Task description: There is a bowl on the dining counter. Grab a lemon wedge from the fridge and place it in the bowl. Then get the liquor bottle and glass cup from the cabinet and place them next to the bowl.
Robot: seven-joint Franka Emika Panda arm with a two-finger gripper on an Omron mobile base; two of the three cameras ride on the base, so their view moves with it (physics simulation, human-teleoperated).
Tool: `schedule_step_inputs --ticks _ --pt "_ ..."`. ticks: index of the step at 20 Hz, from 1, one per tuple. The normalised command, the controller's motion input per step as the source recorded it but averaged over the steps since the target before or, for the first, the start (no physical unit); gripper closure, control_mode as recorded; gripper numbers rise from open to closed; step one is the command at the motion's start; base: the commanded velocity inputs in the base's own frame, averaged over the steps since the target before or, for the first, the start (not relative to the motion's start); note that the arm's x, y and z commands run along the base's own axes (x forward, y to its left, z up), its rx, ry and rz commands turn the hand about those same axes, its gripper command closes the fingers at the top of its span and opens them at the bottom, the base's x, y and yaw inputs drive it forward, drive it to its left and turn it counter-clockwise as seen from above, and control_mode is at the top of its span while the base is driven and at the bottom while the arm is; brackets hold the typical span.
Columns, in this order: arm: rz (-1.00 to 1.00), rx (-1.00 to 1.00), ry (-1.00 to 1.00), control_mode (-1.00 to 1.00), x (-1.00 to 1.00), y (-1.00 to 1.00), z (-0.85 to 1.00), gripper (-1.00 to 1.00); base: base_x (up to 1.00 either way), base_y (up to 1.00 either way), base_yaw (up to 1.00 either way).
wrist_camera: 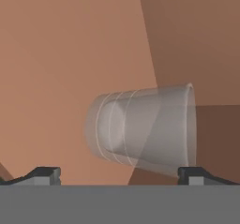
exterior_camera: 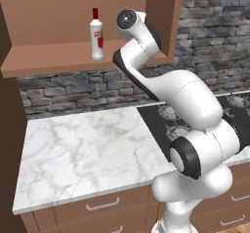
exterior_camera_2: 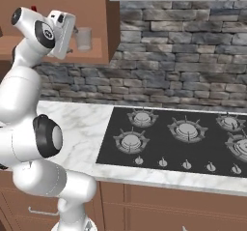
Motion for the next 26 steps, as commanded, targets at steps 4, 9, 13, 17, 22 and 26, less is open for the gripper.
schedule_step_inputs --ticks 4,9,13,17,22,26 --pt "0.00 -0.03 -0.03 -1.00 0.03 0.05 0.07 -1.00 0.00 0.00 0.00" --pt "0.00 -0.03 -0.07 -1.00 0.00 0.00 0.26 -1.00 0.00 0.00 0.00" --pt "0.00 -0.03 -0.01 -1.00 0.27 0.00 0.08 -1.00 0.00 0.00 0.00" --pt "0.00 -0.04 0.00 -1.00 0.39 0.00 0.00 -1.00 0.00 0.00 0.00" --pt "0.00 -0.05 0.00 -1.00 0.32 0.00 0.00 -1.00 0.00 0.00 0.00" --pt "0.00 -0.04 0.05 -1.00 0.04 0.00 -0.03 -1.00 0.00 0.00 0.00"
